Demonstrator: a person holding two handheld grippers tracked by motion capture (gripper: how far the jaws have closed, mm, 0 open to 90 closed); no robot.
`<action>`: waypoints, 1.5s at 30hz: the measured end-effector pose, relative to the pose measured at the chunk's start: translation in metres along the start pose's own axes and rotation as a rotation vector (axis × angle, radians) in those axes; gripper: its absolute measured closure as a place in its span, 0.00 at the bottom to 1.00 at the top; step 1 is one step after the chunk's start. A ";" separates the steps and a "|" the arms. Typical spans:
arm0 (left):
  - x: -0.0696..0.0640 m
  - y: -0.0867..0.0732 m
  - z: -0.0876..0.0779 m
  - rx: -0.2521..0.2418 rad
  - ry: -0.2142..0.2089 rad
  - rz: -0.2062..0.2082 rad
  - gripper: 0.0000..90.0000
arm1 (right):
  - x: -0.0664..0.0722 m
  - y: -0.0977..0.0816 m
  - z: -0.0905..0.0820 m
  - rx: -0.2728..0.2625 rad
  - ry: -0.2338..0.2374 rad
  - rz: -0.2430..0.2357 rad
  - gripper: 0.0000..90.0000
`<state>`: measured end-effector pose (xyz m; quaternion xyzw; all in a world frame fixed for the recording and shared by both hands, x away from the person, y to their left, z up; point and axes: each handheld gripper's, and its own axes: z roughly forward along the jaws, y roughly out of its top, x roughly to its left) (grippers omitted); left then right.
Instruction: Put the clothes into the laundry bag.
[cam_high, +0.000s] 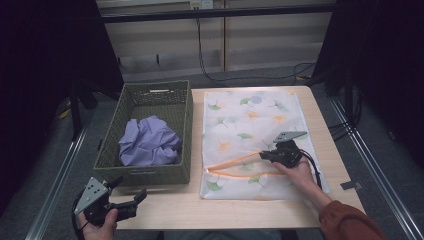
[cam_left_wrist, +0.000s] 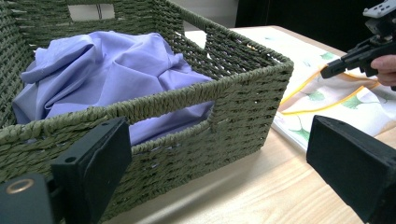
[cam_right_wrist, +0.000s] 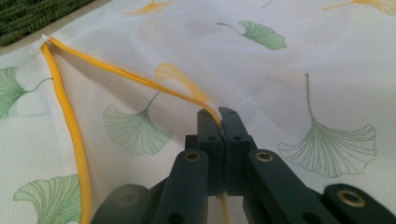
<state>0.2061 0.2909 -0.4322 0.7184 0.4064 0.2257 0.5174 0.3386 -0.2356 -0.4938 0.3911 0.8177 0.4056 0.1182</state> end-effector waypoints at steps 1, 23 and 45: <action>0.000 0.000 0.000 0.001 0.001 0.001 0.07 | 0.000 0.000 0.000 -0.006 -0.005 -0.001 1.00; 0.000 0.000 -0.002 -0.011 0.012 -0.010 0.07 | -0.003 0.020 -0.024 -0.166 0.018 0.058 1.00; 0.002 0.000 -0.003 -0.025 0.014 -0.017 0.06 | -0.006 0.049 -0.044 -0.248 -0.006 0.031 1.00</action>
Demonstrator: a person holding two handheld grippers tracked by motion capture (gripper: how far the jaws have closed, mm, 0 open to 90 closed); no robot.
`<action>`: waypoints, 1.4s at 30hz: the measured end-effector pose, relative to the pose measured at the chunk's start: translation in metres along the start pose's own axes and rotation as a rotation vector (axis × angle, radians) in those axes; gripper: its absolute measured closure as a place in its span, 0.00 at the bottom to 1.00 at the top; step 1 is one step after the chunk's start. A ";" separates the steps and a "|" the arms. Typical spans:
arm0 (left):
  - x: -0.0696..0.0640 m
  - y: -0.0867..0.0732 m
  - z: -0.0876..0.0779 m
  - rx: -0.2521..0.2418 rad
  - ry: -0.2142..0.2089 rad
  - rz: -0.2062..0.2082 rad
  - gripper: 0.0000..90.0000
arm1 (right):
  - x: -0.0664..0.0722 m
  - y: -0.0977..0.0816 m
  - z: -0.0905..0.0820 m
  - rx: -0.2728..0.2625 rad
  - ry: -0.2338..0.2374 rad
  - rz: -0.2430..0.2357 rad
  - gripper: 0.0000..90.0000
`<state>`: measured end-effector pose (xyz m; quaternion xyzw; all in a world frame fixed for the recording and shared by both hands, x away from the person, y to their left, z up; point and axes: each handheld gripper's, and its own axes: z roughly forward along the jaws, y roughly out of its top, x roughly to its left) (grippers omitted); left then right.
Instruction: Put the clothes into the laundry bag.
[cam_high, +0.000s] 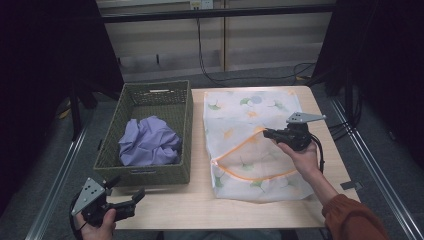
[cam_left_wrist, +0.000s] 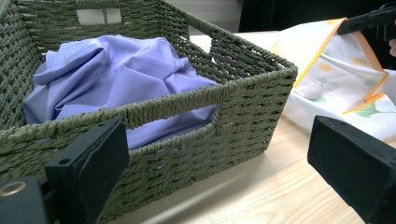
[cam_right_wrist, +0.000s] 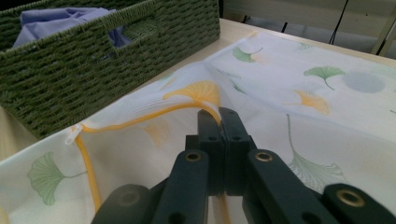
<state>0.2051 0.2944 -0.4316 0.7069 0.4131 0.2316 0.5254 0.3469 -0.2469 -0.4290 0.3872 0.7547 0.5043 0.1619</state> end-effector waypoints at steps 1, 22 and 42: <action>0.000 0.000 0.000 -0.001 -0.003 -0.001 0.06 | 0.000 0.002 0.000 -0.011 0.003 0.010 1.00; 0.004 0.004 0.008 -0.015 0.031 0.011 0.06 | -0.003 0.040 -0.006 -0.138 -0.009 0.005 1.00; 0.028 0.086 0.067 0.142 -0.008 0.041 0.06 | -0.001 0.035 0.001 -0.085 0.016 -0.003 1.00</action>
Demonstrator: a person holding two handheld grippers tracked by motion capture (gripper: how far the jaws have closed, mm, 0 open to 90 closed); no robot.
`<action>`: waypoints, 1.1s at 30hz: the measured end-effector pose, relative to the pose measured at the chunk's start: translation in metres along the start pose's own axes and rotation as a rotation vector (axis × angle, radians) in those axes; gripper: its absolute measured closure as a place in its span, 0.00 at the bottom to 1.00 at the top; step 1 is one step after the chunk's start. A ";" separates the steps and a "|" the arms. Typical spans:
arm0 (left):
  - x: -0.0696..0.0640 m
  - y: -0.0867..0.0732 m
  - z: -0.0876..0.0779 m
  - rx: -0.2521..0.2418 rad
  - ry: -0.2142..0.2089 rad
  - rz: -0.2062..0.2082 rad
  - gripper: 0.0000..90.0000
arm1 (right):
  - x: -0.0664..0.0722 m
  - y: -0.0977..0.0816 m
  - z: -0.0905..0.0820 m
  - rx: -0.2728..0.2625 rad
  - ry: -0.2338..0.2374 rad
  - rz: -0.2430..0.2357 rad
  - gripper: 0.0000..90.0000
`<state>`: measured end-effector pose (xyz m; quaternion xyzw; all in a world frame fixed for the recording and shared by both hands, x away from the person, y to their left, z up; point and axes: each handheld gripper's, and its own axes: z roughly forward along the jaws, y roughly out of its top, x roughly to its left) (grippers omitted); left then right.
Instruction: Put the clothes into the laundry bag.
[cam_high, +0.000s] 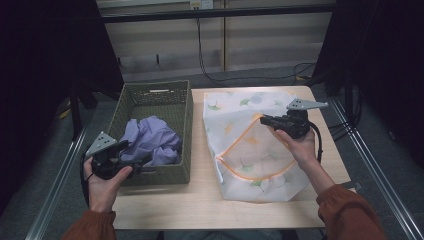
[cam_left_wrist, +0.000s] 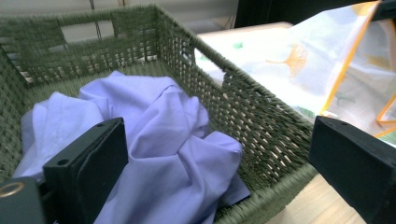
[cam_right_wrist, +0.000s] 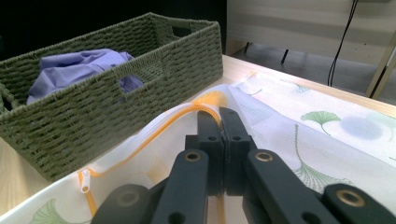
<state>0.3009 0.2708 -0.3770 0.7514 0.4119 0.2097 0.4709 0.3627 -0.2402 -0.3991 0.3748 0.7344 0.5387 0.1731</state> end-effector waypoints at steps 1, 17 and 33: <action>0.002 0.003 0.002 0.008 0.007 0.005 0.06 | 0.000 0.000 0.000 0.003 0.000 0.004 1.00; 0.043 0.038 0.032 0.088 0.036 0.063 0.08 | 0.003 -0.001 0.005 0.011 0.007 -0.006 1.00; 0.072 0.029 0.078 0.301 -0.038 0.030 0.06 | 0.003 -0.001 0.005 0.010 0.011 -0.007 1.00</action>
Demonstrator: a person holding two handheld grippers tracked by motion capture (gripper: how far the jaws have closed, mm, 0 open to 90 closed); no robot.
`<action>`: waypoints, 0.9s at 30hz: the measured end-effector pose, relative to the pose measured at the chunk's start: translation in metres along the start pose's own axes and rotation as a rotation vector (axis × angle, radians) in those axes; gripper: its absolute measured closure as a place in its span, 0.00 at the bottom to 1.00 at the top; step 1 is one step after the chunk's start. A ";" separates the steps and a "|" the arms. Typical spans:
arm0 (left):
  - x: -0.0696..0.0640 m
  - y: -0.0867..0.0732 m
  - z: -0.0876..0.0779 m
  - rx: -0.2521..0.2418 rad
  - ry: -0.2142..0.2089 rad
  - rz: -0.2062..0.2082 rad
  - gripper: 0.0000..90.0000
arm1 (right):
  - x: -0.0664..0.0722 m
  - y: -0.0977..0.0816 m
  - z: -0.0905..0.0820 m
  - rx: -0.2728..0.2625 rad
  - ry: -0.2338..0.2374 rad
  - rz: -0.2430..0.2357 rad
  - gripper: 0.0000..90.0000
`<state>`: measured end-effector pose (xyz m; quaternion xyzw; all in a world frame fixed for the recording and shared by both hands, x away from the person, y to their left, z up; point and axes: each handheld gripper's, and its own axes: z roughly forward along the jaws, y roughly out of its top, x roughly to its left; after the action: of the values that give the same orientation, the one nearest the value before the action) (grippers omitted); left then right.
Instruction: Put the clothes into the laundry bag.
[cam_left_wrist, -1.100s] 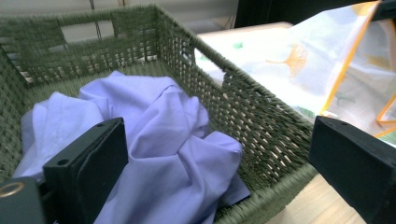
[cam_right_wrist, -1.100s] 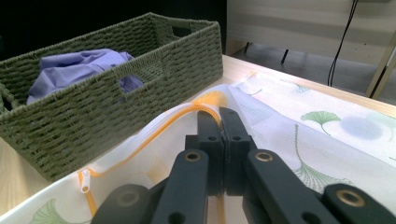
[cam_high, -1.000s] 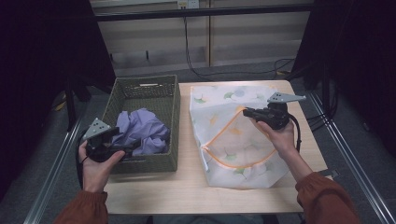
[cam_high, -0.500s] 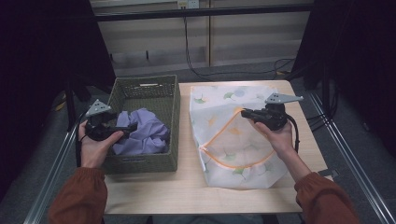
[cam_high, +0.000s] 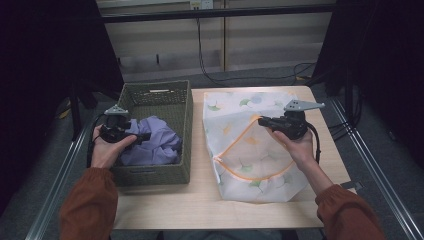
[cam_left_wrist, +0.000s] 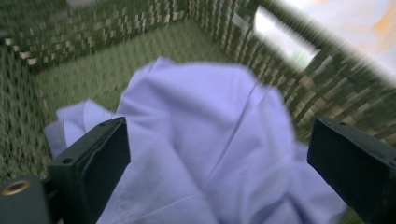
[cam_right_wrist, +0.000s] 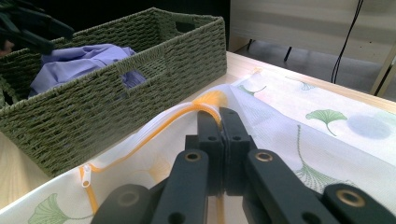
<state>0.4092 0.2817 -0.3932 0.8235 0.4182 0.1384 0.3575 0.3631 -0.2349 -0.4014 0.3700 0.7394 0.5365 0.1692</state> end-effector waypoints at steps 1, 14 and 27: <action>0.001 0.000 0.003 0.031 -0.002 -0.011 0.06 | 0.000 0.000 0.000 0.000 -0.001 -0.003 1.00; 0.004 0.001 0.043 0.194 -0.072 -0.001 0.07 | 0.000 0.000 0.001 0.006 0.006 -0.010 0.99; -0.005 0.003 0.064 0.263 -0.080 0.044 0.07 | 0.000 -0.002 0.004 0.028 0.019 0.003 0.99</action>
<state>0.4418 0.2459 -0.4360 0.8771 0.4000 0.0575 0.2597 0.3655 -0.2325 -0.4045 0.3682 0.7479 0.5298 0.1562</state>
